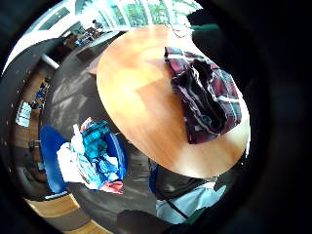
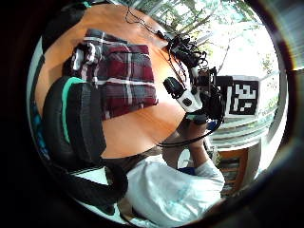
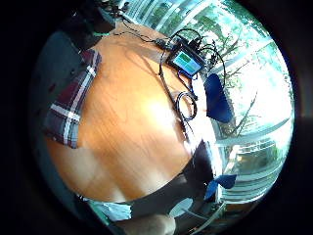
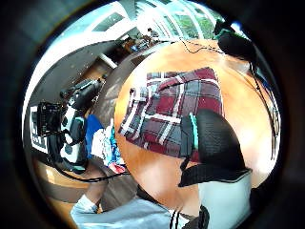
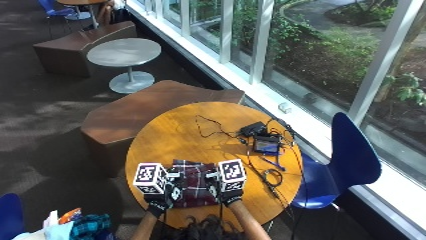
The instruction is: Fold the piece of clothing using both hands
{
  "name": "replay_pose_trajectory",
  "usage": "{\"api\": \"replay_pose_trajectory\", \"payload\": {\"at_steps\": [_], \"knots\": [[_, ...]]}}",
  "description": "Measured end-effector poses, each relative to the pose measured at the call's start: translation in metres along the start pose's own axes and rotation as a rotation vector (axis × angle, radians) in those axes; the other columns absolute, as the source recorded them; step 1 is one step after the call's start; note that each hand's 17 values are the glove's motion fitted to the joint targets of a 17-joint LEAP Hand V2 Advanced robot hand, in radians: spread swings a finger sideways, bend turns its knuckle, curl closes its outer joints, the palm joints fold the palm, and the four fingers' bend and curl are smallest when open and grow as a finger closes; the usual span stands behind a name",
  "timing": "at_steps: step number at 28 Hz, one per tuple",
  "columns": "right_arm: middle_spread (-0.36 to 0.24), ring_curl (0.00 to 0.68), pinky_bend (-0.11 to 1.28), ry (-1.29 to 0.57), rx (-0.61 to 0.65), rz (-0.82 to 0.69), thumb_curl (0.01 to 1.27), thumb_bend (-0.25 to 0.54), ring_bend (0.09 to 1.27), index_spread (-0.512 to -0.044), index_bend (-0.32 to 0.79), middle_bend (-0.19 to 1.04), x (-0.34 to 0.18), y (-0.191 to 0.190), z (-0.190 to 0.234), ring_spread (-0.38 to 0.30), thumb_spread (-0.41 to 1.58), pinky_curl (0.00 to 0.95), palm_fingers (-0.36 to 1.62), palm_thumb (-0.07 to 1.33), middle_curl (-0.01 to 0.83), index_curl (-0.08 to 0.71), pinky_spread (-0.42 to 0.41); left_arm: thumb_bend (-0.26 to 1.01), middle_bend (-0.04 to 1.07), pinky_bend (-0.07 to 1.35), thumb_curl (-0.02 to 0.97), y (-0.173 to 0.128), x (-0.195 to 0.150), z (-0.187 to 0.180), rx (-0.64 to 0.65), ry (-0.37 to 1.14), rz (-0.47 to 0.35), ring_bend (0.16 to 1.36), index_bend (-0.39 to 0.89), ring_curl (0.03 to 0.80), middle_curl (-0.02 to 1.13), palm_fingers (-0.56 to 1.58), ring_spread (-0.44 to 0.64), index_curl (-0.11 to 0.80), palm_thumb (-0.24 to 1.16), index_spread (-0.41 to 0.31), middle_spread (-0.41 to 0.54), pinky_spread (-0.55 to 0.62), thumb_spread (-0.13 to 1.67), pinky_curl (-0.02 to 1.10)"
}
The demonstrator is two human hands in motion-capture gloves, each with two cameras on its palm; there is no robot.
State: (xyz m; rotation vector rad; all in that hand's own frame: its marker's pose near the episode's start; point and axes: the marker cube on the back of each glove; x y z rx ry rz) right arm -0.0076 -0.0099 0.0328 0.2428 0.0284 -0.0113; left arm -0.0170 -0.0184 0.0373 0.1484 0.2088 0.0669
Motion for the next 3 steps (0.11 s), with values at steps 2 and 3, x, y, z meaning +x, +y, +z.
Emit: {"api": "replay_pose_trajectory", "payload": {"at_steps": [2,3], "knots": [[-0.107,0.375,0.46,0.020,-0.021,-0.005,0.48,-0.023,0.38,-0.323,0.30,0.34,-0.0006,0.0043,-0.0040,-0.057,1.11,0.363,0.49,0.69,0.439,0.294,0.084,0.08,0.23,0.41,0.222,0.0013,0.0064,0.0015,-0.010,-0.017,0.019,0.50,0.16,0.304,0.41,0.44,0.18,0.369,0.26,-0.102,-0.015,0.26,1.53,0.33],[-0.103,0.366,0.45,0.026,-0.027,-0.007,0.47,-0.022,0.36,-0.324,0.30,0.33,-0.0012,0.0053,-0.0050,-0.049,1.12,0.358,0.49,0.68,0.433,0.299,0.098,0.08,0.23,0.39,0.222,0.0017,0.0076,0.0021,-0.012,-0.022,0.023,0.49,0.16,0.304,0.41,0.44,0.18,0.369,0.26,-0.102,-0.015,0.26,1.53,0.33]]}}
